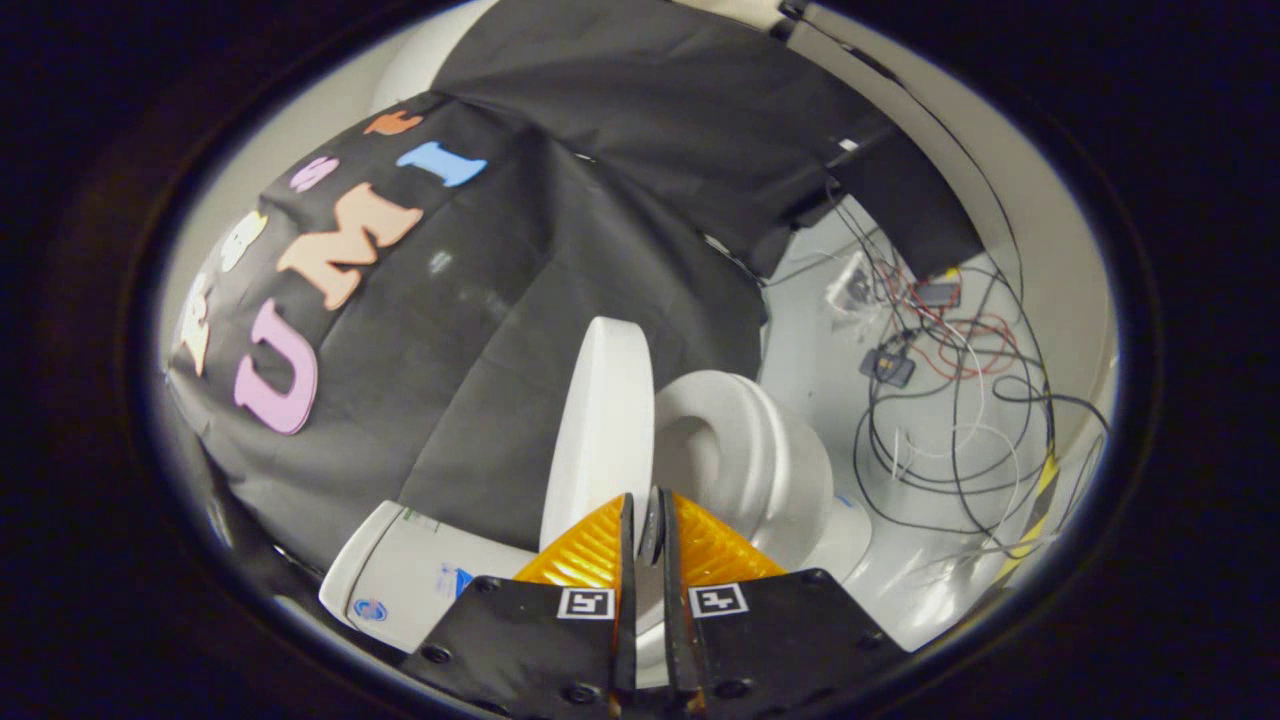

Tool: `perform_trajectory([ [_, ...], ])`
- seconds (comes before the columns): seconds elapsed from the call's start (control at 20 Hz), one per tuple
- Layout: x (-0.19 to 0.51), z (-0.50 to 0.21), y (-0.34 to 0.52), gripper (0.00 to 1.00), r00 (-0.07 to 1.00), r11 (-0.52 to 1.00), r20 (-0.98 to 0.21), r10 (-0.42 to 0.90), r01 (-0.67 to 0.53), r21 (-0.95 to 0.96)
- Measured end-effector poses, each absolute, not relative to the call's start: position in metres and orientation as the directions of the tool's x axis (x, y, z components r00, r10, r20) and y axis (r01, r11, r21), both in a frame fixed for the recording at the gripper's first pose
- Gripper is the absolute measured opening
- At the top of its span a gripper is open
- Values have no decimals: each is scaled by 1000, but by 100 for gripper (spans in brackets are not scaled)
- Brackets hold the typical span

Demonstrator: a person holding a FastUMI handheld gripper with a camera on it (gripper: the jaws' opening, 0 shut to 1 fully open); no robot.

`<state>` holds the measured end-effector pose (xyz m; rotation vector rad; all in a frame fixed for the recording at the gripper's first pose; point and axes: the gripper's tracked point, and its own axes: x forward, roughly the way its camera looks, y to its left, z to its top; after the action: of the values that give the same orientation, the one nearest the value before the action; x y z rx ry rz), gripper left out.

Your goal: Open the toilet lid.

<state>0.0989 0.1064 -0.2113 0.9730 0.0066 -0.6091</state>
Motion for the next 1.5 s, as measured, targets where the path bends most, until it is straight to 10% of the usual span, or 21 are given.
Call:
perform_trajectory([
  [1.5,204,-27,329,18,999,957,-37,26,-14,289],
])
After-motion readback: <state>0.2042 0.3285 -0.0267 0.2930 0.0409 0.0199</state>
